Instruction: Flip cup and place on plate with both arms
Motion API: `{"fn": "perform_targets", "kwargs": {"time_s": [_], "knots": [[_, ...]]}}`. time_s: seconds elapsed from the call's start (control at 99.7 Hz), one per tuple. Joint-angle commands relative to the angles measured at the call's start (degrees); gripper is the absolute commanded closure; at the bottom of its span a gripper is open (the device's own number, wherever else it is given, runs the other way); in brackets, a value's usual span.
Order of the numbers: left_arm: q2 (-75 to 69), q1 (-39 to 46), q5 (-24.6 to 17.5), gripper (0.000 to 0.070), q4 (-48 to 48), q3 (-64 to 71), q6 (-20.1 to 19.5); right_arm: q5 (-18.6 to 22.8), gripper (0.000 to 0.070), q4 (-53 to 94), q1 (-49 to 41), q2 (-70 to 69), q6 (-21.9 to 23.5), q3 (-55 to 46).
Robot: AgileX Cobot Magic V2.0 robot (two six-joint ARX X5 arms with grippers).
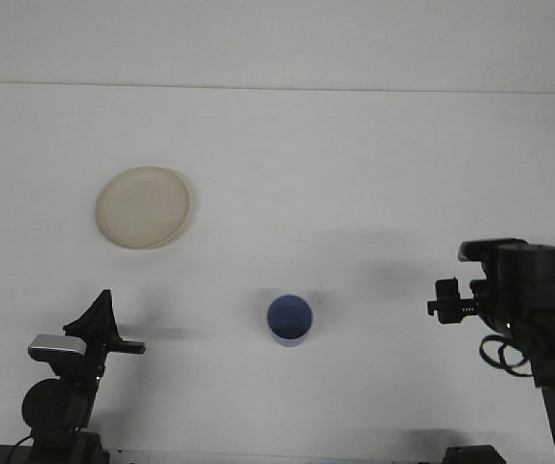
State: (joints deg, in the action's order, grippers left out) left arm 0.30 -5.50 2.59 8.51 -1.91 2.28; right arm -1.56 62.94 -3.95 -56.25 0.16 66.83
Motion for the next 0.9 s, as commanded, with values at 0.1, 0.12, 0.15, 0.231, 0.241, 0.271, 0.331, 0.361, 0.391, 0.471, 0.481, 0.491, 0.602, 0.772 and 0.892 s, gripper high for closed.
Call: {"fn": "perform_targets", "kwargs": {"time_s": [0.1, 0.12, 0.15, 0.231, 0.241, 0.271, 0.331, 0.361, 0.391, 0.471, 0.481, 0.491, 0.602, 0.772, 0.892], "knots": [[-0.1, 0.0, -0.2, 0.0689, 0.6, 1.1, -0.1, 0.1, 0.0210, -8.2, 0.2, 11.5, -0.2, -10.8], [-0.1, 0.0, -0.2, 0.0689, 0.6, 1.1, -0.1, 0.1, 0.0210, -9.0, 0.2, 12.6, -0.1, -11.6], [-0.1, 0.0, -0.2, 0.0689, 0.6, 1.1, -0.1, 0.2, 0.0210, -10.7, 0.2, 14.6, 0.1, -13.4], [-0.1, 0.0, -0.2, 0.0689, 0.6, 1.1, -0.1, 0.2, 0.0210, -15.6, 0.2, 19.9, 0.1, -17.8], [-0.1, 0.0, -0.2, 0.0689, 0.6, 1.1, -0.1, 0.2, 0.0210, -16.3, 0.2, 20.4, 0.0, -18.3], [-0.1, 0.0, -0.2, 0.0689, 0.6, 1.1, -0.1, 0.2, 0.0210, -18.4, 0.2, 22.4, 0.0, -19.9], [-0.1, 0.0, -0.2, 0.0689, 0.6, 1.1, -0.1, 0.2, 0.0210, -23.0, 0.2, 25.7, 0.0, -22.9], [-0.1, 0.0, -0.2, 0.0689, 0.6, 1.1, -0.1, 0.2, 0.0210, -25.2, 0.2, 27.1, 0.0, -24.2], [-0.1, 0.0, -0.2, 0.0689, 0.6, 1.1, -0.1, 0.2, 0.0210, -27.6, 0.2, 28.3, 0.0, -25.5], [-0.1, 0.0, -0.2, 0.0689, 0.6, 1.1, -0.1, 1.5, 0.0210, -33.4, 0.2, 30.9, 0.0, -28.3], [-0.1, 0.0, -0.2, 0.0689, 0.6, 1.1, -0.1, 1.7, 0.0210, -33.9, 0.2, 31.2, 0.0, -28.5], [-0.1, 0.0, -0.2, 0.0689, 0.6, 1.1, -0.1, 1.9, 0.0210, -34.7, 0.2, 31.5, 0.0, -28.9], [-0.1, 0.0, -0.2, 0.0689, 0.6, 1.1, -0.1, 2.7, 0.0210, -37.2, 0.2, 32.0, 0.0, -30.6], [-0.1, 0.0, -0.2, 0.0689, 0.6, 1.1, -0.1, 2.6, 0.0210, -37.2, 0.2, 31.8, 0.0, -31.0], [-0.1, 0.0, -0.2, 0.0689, 0.6, 1.1, -0.1, 2.6, 0.0210, -37.2, 0.2, 31.8, 0.0, -31.0]]}}
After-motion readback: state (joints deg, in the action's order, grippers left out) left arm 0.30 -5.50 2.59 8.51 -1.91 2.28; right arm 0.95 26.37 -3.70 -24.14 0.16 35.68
